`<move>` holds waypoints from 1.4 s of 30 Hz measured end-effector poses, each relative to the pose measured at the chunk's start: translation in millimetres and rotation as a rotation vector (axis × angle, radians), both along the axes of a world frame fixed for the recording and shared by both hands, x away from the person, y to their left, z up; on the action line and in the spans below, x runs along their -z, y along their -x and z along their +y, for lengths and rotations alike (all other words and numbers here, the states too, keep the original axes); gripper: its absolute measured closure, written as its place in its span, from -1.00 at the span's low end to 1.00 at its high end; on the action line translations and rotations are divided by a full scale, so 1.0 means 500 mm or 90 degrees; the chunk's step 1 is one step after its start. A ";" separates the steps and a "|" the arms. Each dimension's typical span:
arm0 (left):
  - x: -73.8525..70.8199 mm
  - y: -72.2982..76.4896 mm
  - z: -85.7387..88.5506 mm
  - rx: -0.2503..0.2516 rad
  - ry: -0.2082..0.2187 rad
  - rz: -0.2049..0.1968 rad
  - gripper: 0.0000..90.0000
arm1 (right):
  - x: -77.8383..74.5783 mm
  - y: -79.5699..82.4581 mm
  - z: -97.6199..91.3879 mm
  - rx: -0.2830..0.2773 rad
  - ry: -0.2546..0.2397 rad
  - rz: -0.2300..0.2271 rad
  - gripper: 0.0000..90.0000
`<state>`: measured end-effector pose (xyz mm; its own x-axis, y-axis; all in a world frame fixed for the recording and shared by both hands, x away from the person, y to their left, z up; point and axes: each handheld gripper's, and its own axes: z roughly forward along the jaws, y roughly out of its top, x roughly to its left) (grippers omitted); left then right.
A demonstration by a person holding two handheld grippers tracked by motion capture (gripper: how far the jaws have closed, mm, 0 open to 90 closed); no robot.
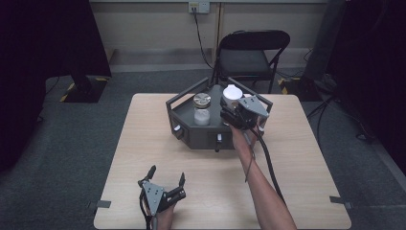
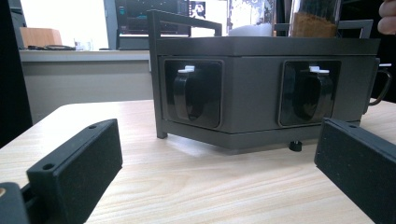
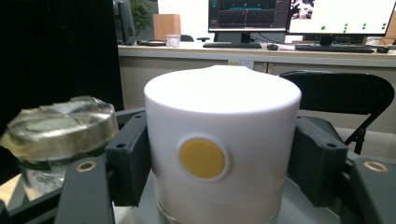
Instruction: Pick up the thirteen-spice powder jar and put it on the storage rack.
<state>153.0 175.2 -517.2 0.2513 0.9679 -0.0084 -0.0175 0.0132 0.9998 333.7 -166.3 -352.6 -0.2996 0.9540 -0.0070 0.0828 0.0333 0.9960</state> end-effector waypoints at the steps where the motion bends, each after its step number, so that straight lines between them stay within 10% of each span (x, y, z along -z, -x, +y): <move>1: 0.000 0.000 0.000 0.000 0.000 0.000 -1.00 | 0.002 -0.001 0.001 0.002 0.006 0.000 -0.34; 42: 0.000 0.000 0.001 0.002 0.000 0.000 -1.00 | 0.006 -0.003 -0.016 -0.011 0.001 0.001 -0.34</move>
